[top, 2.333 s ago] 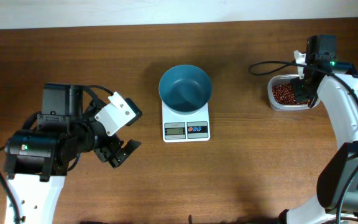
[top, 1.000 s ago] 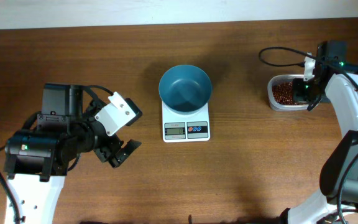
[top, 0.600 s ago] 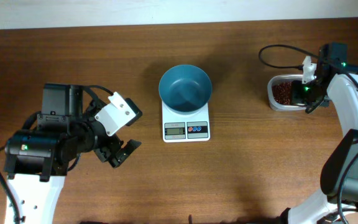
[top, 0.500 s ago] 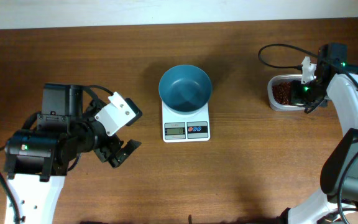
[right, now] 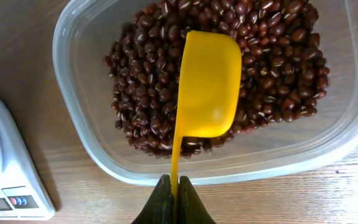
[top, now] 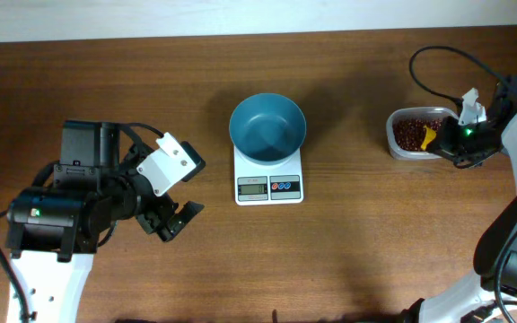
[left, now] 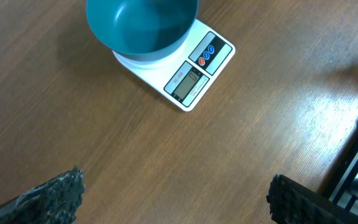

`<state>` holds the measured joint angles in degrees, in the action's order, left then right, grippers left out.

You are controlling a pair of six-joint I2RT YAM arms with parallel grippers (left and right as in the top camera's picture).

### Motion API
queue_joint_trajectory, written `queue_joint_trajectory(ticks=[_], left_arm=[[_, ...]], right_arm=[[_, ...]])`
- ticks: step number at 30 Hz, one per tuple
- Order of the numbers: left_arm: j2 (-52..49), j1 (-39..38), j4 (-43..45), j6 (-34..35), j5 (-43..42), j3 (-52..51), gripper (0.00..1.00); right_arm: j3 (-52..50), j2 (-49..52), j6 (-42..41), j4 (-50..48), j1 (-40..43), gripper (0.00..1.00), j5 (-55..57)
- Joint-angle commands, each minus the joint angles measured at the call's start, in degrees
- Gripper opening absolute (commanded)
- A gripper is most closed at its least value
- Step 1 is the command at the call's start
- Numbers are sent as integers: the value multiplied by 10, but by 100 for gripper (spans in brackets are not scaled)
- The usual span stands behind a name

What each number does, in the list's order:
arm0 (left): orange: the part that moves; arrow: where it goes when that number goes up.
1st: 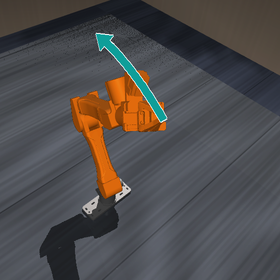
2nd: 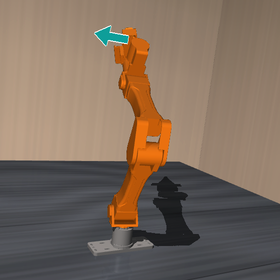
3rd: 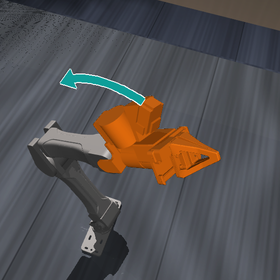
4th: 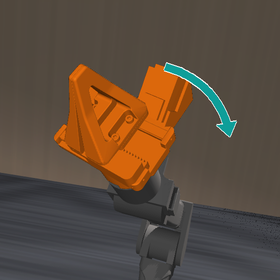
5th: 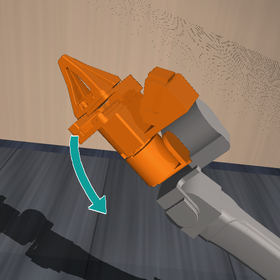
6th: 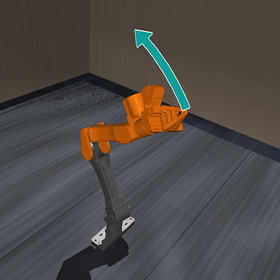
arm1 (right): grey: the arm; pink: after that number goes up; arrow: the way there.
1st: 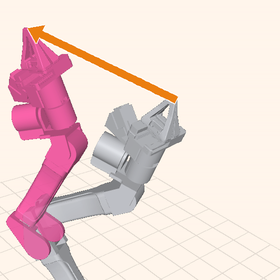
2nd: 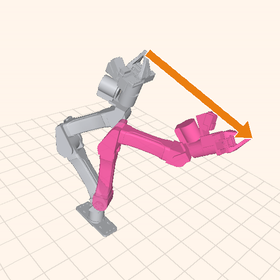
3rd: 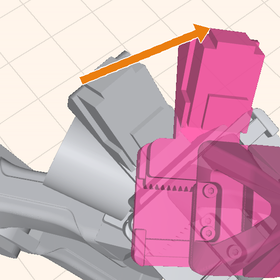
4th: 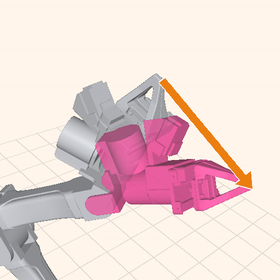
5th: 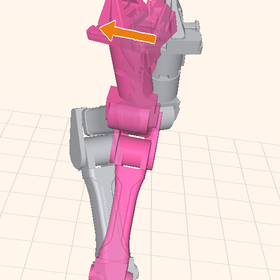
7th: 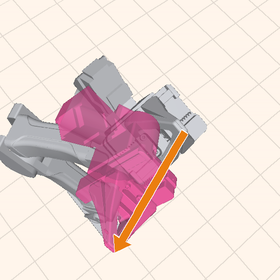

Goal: Scoop item into bowl and weigh 50g on scale
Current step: 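Lower the yellow scoop into the red beans with the right gripper, then drag the scoop through the beans and lift it out filled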

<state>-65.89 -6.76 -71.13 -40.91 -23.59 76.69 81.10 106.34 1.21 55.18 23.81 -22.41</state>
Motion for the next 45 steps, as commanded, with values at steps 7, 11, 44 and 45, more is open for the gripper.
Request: queue_joint_trajectory(ticks=[7, 11, 44, 45], left_arm=[[-2, 3, 0, 7, -10, 10, 99], [-2, 3, 0, 7, -10, 10, 99], [-2, 3, 0, 7, -10, 10, 99], [-2, 3, 0, 7, -10, 10, 99]], right_arm=[[-7, 19, -124, 11, -1, 4, -35], [-7, 28, -168, 10, -1, 4, -36], [-84, 29, -115, -47, 73, 4, -178], [-84, 29, -110, -47, 74, 4, -183]])
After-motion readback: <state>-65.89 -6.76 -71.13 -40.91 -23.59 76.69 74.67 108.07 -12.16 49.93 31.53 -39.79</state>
